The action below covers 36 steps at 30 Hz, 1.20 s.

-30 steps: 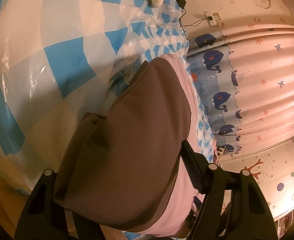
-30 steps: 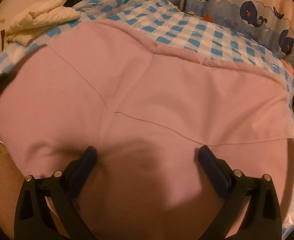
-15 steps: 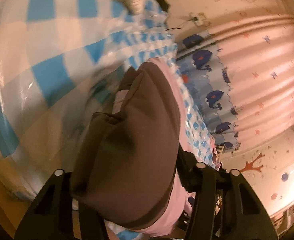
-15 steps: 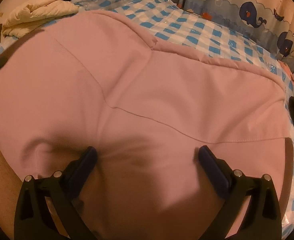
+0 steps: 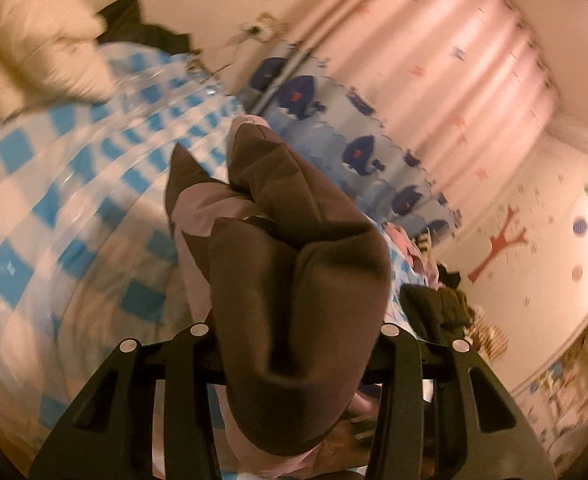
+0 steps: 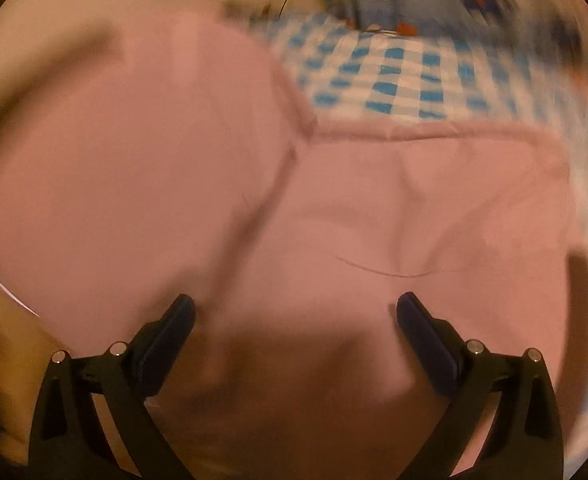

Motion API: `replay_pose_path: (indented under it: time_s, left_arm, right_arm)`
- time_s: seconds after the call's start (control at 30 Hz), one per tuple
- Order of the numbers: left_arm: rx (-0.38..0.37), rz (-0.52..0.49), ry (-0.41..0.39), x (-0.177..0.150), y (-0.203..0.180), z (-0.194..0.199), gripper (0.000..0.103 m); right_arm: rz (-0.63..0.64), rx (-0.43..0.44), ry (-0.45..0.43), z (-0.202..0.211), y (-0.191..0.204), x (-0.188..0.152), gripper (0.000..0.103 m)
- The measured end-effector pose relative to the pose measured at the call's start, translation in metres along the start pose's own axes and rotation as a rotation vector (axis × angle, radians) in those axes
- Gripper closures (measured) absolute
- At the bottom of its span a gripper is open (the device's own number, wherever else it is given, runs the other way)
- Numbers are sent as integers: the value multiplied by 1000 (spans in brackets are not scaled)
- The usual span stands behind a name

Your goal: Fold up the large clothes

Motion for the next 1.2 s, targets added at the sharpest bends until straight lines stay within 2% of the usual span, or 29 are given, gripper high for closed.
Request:
replay_pose_path:
  time_s: [0.03,0.1,0.17,0.23,0.4,0.47,0.57,0.63,0.73,0.8,0.87,0.9,0.93,0.97,1.0,1.1,1.17,1.2]
  left_arm:
    - [0,-20,2,-3,-11,-3,64]
    - [-10,-67,10,-8,-32,-9,64]
    - [-29,-101,20,-16,-52,-14,64]
    - [-52,-144,32,-26,-74,-21,64]
    - [-102,-223,88,-54,-126,-49,64]
    - [-115,-258,115,-71,-145,-63,64]
    - [-130,-322,161,-101,-170,-82,64]
    - [-137,-387,198,-129,-189,-97,64]
    - [-133,-529,261,-179,-214,-121,64]
    - [-117,-621,322,-210,-223,-138,64]
    - [-101,-701,379,-243,-226,-154,64]
    - [-96,-754,400,-261,-228,-161,64]
    - [-92,-785,408,-270,-230,-165,63]
    - [-88,-810,417,-279,-231,-169,63]
    - [-83,-825,433,-287,-231,-174,62]
    - [-78,-830,457,-298,-232,-179,62]
    - [-76,-837,461,-297,-231,-179,62]
    - [-77,-843,462,-299,-231,-177,62]
  right_arm:
    - [-121,132,-70,13,-18,1,6]
    - [-321,307,-182,32,-57,-1,6]
    - [-490,443,-237,38,-95,-10,7]
    - [-560,516,-263,40,-116,-17,7]
    - [-595,617,-274,35,-132,-28,7]
    - [-660,710,-319,40,-142,-31,7]
    - [-811,902,-399,45,-172,-40,7]
    - [-849,940,-445,55,-195,-44,7]
    - [-845,904,-447,68,-218,-46,7]
    - [-831,843,-428,78,-234,-46,7]
    - [-803,736,-415,93,-250,-45,7]
    - [-766,649,-406,105,-259,-40,7]
    - [-707,527,-389,120,-266,-31,7]
    - [-655,453,-376,130,-266,-25,7]
    - [-567,377,-353,140,-264,-5,7]
    - [-322,240,-237,146,-244,62,7]
    - [-202,151,-120,131,-226,88,7]
    - [-148,135,-50,113,-216,102,7]
Point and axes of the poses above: each gripper's, at about its wrist camera, not at the fingertips, and z roughly against the way its jaws point, y to its left, x to its top, the point moved 3 cm from there along -z, roughly the way its jaws point, and after that the axes turned 13 degrees about z, right-handed, at the moved point
